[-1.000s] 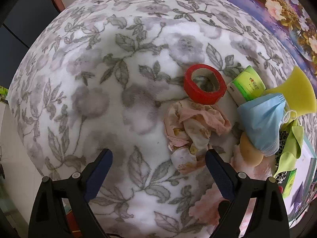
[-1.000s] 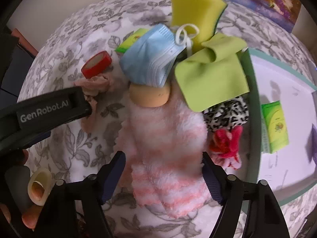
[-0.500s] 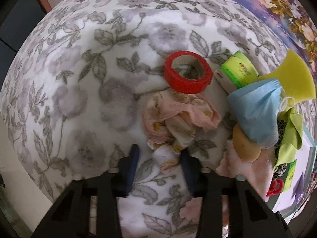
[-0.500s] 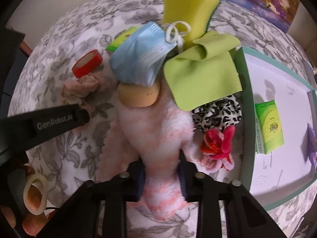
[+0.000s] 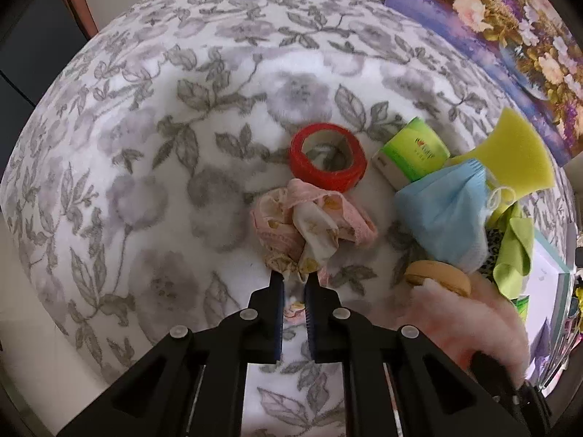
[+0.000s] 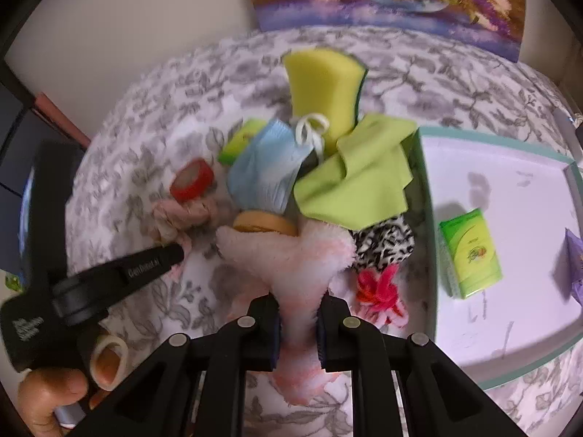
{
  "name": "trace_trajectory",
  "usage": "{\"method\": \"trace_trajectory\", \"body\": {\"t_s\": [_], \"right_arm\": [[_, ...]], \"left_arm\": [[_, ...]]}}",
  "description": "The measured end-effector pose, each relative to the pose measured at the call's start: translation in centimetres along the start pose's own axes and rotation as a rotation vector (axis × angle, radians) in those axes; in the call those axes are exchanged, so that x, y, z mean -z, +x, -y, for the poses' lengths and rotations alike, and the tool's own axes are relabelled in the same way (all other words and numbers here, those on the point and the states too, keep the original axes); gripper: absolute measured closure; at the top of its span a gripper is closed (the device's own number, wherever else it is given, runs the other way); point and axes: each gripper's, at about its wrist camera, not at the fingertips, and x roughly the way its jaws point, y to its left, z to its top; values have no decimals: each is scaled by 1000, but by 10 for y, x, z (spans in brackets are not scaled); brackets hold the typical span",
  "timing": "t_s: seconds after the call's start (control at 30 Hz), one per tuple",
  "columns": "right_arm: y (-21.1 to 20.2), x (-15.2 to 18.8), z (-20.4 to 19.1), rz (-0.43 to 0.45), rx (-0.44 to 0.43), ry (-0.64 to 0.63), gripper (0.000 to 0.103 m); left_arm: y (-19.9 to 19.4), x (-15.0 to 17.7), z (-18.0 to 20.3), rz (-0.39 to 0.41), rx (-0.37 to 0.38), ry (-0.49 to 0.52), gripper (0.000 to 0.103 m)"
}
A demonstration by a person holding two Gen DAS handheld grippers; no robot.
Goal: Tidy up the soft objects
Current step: 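Grasp the pink floral cloth with left tool while right tool grasps pink fuzzy cloth, then carry the floral cloth with left tool while right tool carries fuzzy cloth to tray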
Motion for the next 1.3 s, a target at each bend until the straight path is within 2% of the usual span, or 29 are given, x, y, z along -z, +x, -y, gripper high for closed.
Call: {"method": "trace_trajectory", "body": {"t_s": [0.37,0.6,0.77,0.97,1.17,1.3], "right_arm": [[-44,-10,13,138,-92,75,87],[-65,-13,22,198,-112,104,87],[-69,-13,26,215,-89,110,87],[-66,-13,19,221,6,57,87],[-83,-13,40,258,-6,90,87],[-104,-11,70,303,-26,155,87]], "left_arm": [[-39,-3,-2,128,30,-2,93],[-61,4,-11,185,47,-7,93],[-68,5,-10,213,56,-9,93],[-68,6,-8,208,48,0,93],[-74,11,0,222,46,15,93],[-84,19,20,245,64,59,93]]}}
